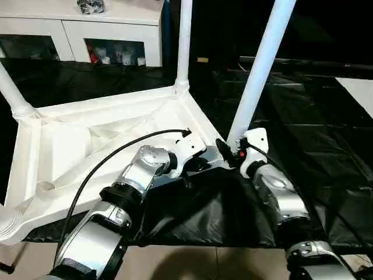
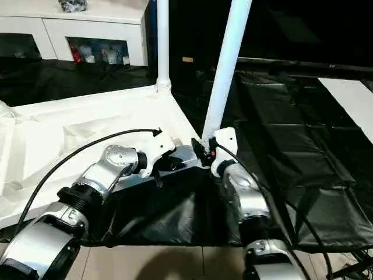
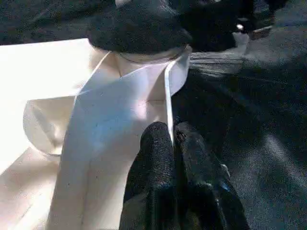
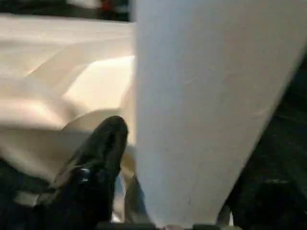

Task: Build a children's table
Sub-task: Rotate leg to tighten

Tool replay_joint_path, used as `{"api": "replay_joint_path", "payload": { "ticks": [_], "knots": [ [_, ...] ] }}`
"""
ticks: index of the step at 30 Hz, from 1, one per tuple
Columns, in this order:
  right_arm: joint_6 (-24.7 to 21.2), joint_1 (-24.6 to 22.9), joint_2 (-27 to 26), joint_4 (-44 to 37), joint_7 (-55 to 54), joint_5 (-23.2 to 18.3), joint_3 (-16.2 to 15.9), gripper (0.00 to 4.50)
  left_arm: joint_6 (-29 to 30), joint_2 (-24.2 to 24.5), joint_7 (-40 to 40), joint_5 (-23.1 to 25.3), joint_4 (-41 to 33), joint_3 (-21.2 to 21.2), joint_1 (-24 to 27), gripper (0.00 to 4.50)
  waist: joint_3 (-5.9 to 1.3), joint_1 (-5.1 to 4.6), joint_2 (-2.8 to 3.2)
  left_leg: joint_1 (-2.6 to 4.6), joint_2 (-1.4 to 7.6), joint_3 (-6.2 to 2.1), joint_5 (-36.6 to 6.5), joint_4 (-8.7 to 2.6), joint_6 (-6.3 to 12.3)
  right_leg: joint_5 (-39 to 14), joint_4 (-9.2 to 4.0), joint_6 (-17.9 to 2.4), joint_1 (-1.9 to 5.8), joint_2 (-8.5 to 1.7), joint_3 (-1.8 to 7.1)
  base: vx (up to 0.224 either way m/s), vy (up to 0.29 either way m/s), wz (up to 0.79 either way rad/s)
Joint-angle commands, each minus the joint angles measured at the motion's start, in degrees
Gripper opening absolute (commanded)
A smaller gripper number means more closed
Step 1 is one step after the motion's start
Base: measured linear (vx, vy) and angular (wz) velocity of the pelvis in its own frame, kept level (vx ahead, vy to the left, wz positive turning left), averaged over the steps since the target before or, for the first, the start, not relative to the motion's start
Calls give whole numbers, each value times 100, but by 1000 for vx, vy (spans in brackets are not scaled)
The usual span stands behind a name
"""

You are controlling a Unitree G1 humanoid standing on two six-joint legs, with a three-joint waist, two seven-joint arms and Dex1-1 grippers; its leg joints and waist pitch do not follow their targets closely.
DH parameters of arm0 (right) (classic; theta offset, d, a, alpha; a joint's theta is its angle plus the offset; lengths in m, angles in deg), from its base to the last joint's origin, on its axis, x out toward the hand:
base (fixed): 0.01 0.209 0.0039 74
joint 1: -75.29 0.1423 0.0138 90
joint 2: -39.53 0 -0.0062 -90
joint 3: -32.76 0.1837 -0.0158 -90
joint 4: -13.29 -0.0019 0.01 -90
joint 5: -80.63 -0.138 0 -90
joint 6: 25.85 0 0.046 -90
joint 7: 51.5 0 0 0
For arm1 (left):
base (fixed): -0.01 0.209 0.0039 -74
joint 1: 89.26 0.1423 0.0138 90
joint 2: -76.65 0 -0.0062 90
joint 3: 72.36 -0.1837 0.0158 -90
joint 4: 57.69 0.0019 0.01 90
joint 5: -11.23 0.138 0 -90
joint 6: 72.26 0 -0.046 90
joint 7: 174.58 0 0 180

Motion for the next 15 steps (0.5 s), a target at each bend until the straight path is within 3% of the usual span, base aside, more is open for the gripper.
{"api": "replay_joint_path", "payload": {
  "ticks": [1, 4, 7, 10, 11, 15],
  "knots": [
    [-45, -132, 16, -107, 840, -47, -516, 304, -241, -54, 515, -130, -158, -220, 79, 0, -274, 30, 5, -117, 151, -22, -801, -430, 632, -1050, -437, -1244, 336, -344, 321, 0, 0, 0],
    [-173, -330, 501, -504, 1982, -273, -671, 304, -428, 223, 1140, -230, -322, -272, 167, 0, -294, 55, 13, -114, 156, -11, -372, -389, 920, -260, -340, -1525, 365, -342, 324, 0, 0, 0],
    [-300, -422, 836, -754, 2712, -425, -766, 304, -539, 412, 1504, -277, -369, -297, 176, 0, -297, 100, 15, -93, 180, -4, -169, -372, 1188, 63, -289, -1669, 359, -350, 328, 0, 0, 0],
    [-413, -423, 1072, -881, 3232, -543, -802, 304, -618, 585, 1862, -320, -422, -323, 172, 0, -289, 143, 19, -67, 199, 2, -156, -377, 1168, -37, -285, -1723, 346, -356, 327, 0, 0, 0],
    [-422, -421, 1100, -892, 3306, -554, -801, 279, -628, 604, 1920, -323, -426, -322, 172, 0, -282, 146, 23, -59, 208, 2, -213, -389, 1121, -133, -293, -1720, 341, -358, 326, 0, 0, 0],
    [-667, -354, 1301, -895, 3813, -597, -935, 254, -741, 779, 2212, -310, -393, -372, 127, 0, -270, 169, 23, -53, 212, 9, -384, -404, 923, -386, -316, -1659, 350, -352, 324, 0, 0, 0]
  ]
}}
